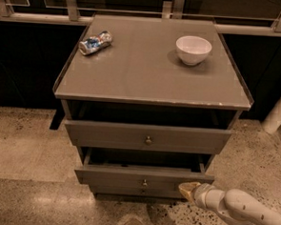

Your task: Close middle drawer

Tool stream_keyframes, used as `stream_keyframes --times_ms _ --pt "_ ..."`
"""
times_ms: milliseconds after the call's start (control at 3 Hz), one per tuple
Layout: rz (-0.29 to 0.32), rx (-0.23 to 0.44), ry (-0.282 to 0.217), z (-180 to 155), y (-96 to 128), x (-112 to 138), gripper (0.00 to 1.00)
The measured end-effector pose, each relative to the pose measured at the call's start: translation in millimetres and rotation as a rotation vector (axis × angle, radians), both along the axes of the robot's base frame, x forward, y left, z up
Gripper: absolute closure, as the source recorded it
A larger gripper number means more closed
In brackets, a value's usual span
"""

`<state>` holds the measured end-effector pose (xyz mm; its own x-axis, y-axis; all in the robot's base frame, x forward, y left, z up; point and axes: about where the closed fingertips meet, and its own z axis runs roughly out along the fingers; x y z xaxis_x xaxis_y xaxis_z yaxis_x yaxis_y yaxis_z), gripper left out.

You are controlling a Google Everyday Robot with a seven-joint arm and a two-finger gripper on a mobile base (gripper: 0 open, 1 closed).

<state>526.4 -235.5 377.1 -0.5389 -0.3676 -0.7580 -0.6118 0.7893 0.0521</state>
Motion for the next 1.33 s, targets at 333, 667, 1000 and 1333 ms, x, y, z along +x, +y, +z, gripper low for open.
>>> stream_keyframes --times_ms 333,667,1000,1333 --pt "-0.010 -0.035 -0.011 -4.7 4.4 12.1 1.00" --pt "-0.072 -0.084 -0.066 0.5 4.5 24.0 1.00" --pt "-0.137 -0.134 -0.126 11.0 -4.0 40.1 1.00" --pt "-0.156 -0.178 -0.183 25.9 -7.0 58.3 1.00"
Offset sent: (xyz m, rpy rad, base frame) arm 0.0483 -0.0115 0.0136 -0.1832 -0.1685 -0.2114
